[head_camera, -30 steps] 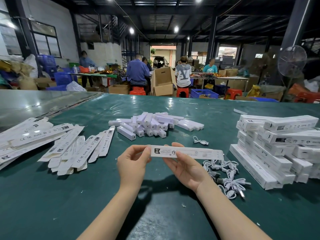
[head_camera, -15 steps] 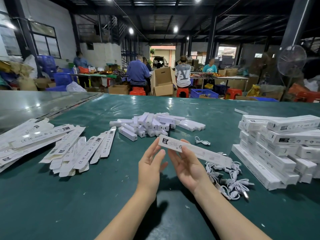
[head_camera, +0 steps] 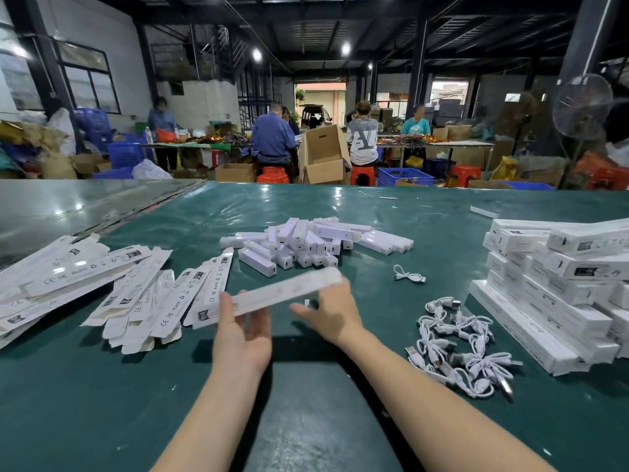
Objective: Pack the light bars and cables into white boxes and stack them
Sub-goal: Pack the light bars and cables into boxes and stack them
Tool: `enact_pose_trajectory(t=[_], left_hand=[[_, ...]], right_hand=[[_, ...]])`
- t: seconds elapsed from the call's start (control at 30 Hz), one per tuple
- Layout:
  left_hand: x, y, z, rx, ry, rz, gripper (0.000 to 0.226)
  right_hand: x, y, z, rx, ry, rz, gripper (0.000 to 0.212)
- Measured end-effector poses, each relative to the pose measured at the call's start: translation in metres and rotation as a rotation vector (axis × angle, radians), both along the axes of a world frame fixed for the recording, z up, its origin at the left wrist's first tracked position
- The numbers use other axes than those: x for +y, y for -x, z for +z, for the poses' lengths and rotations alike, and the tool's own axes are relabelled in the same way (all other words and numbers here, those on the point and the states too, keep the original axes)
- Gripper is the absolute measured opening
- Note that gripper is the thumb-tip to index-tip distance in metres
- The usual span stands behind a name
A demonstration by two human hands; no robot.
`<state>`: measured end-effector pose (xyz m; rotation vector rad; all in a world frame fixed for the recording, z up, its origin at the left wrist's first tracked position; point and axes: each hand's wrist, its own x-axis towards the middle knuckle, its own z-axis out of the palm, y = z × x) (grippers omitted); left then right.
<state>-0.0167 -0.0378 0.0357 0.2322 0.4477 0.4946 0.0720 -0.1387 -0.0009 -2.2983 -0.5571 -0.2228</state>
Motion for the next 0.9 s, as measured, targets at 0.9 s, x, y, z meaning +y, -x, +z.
enact_pose_trajectory(t=[0.9], left_hand=[[0.030, -0.009, -0.017, 0.000, -0.032, 0.012, 0.026]], right_hand=[[0.055, -0.122, 0.037, -0.012, 0.342, -0.149, 0.049]])
